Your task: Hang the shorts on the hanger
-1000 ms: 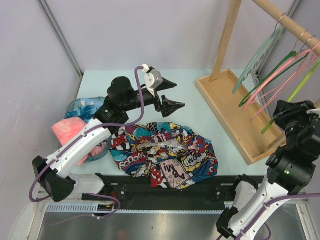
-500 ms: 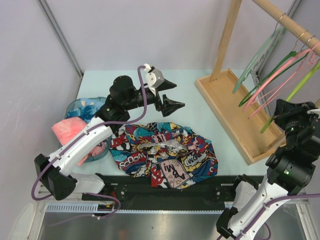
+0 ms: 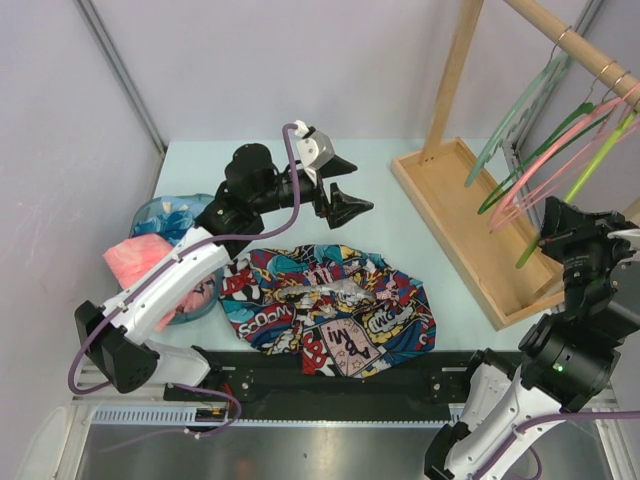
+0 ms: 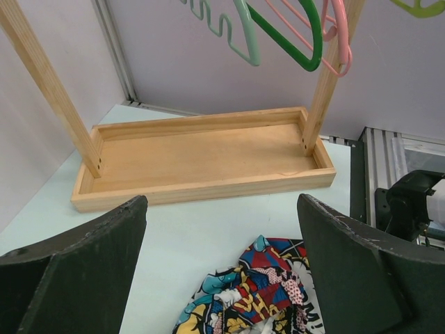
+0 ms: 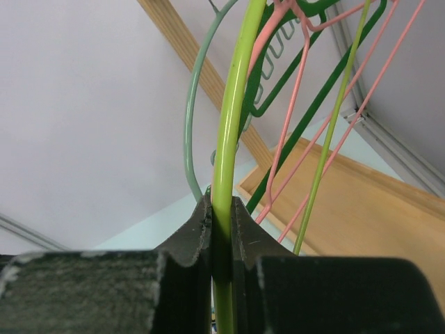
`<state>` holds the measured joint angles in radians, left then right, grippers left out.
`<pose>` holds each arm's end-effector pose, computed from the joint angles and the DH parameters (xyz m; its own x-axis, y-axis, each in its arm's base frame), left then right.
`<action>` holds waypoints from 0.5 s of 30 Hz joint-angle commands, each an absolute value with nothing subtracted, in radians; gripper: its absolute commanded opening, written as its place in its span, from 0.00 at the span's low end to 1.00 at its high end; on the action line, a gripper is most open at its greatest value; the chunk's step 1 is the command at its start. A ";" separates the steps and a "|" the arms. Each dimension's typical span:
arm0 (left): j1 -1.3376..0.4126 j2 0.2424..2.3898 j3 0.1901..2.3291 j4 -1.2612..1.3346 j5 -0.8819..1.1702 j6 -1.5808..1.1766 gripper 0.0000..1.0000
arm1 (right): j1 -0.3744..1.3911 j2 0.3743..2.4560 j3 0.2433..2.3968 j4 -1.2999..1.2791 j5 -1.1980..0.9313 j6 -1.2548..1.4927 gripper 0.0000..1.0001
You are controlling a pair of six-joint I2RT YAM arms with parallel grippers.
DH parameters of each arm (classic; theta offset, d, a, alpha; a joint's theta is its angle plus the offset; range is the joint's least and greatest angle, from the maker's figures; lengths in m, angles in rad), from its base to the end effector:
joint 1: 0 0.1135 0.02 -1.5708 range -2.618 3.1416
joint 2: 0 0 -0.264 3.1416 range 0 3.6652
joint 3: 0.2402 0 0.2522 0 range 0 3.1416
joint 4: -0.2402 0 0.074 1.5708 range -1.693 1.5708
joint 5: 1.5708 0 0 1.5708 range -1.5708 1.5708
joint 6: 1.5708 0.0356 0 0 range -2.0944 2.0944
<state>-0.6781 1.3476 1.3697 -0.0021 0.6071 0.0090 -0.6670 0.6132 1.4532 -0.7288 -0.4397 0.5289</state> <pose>0.2274 -0.2093 0.4384 0.0242 -0.0100 -0.9997 0.9592 0.2819 0.0204 0.0318 -0.0057 0.4997 0.1900 0.4315 -0.8819 0.1523 0.8744 0.4607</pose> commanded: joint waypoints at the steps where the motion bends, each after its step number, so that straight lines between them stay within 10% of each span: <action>1: -0.673 1.341 1.413 0.008 0.623 0.021 0.93 | -0.672 0.574 1.459 -0.686 -0.495 0.564 0.00; 15: -0.673 1.266 1.322 -0.023 0.614 0.049 0.93 | -0.715 0.344 1.457 -0.837 -0.597 0.489 0.00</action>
<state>-0.6781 1.3251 1.3483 -0.0238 0.6060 0.0265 -0.6930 0.4076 1.4429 -0.8413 -0.5449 0.5198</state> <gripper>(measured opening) 0.931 0.098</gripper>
